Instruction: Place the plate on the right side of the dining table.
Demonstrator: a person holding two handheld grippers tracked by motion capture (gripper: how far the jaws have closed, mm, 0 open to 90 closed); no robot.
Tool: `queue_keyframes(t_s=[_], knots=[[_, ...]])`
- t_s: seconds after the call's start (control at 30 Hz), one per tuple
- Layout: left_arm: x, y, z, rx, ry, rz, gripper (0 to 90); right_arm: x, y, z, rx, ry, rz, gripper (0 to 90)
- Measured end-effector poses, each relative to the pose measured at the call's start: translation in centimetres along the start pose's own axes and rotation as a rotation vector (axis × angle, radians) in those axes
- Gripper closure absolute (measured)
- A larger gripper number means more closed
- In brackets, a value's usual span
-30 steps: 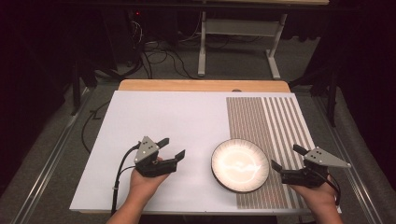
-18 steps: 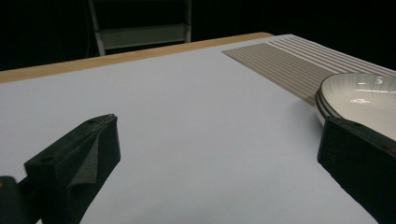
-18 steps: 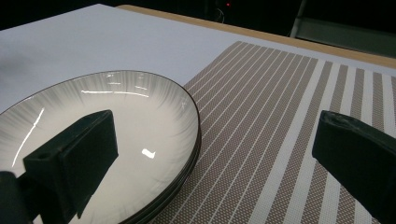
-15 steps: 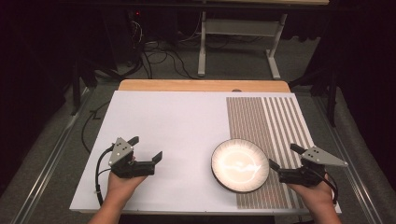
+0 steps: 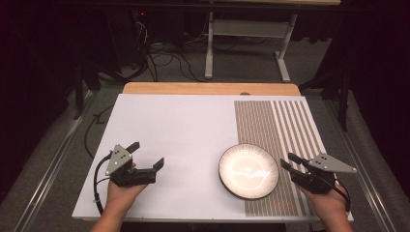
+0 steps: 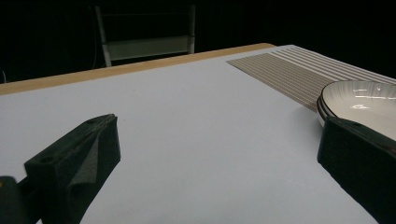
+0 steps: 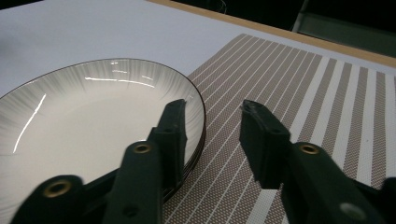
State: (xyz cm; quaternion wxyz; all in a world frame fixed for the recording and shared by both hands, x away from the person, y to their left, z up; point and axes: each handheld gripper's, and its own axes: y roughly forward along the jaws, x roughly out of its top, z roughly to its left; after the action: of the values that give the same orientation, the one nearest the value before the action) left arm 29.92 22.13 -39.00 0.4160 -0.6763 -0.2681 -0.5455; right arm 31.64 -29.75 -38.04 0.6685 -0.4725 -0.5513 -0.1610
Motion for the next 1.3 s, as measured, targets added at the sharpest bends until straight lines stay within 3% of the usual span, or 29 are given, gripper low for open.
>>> queue_keyframes(t_s=[0.03, 0.07, 0.17, 0.27, 0.33, 0.5, 0.53, 0.73, 1.3], knots=[[0.0, 0.0, 0.0, 0.0, 0.0, 0.0, 0.0, 0.0, 0.0, 0.0, 0.0, 0.0, 0.0, 65.0], [0.0, 0.0, -0.1, 0.0, 0.002, 0.0, 0.0, 0.0, 0.0, 0.0, 0.006, 0.001, 0.018, 72.0], [0.1, -0.1, -0.2, -0.003, 0.006, -0.002, 0.0, 0.0, 0.1, 0.0, 0.008, -0.003, 0.031, 76.7], [0.2, -0.1, -0.4, -0.003, 0.001, -0.012, 0.0, 0.0, -0.1, 0.0, 0.02, -0.019, 0.051, 88.1], [0.2, 0.0, -0.5, -0.004, 0.007, -0.008, 0.0, 0.0, -0.2, 0.1, 0.035, -0.019, 0.061, 90.0], [0.1, 0.0, -0.5, -0.004, 0.006, -0.005, 0.0, 0.0, 0.0, 0.3, 0.053, -0.057, 0.107, 90.0], [0.1, -0.1, -0.4, -0.005, 0.006, -0.009, 0.0, -0.1, 0.2, 0.5, 0.054, -0.099, 0.13, 90.0], [0.1, -0.2, -0.3, -0.004, -0.001, -0.013, 0.0, -0.4, 0.7, 0.5, 0.08, -0.089, 0.189, 90.0], [-0.1, -0.1, -0.3, -0.008, -0.005, -0.006, 0.0, -0.4, 1.0, 1.0, 0.084, -0.117, 0.214, 90.0]])
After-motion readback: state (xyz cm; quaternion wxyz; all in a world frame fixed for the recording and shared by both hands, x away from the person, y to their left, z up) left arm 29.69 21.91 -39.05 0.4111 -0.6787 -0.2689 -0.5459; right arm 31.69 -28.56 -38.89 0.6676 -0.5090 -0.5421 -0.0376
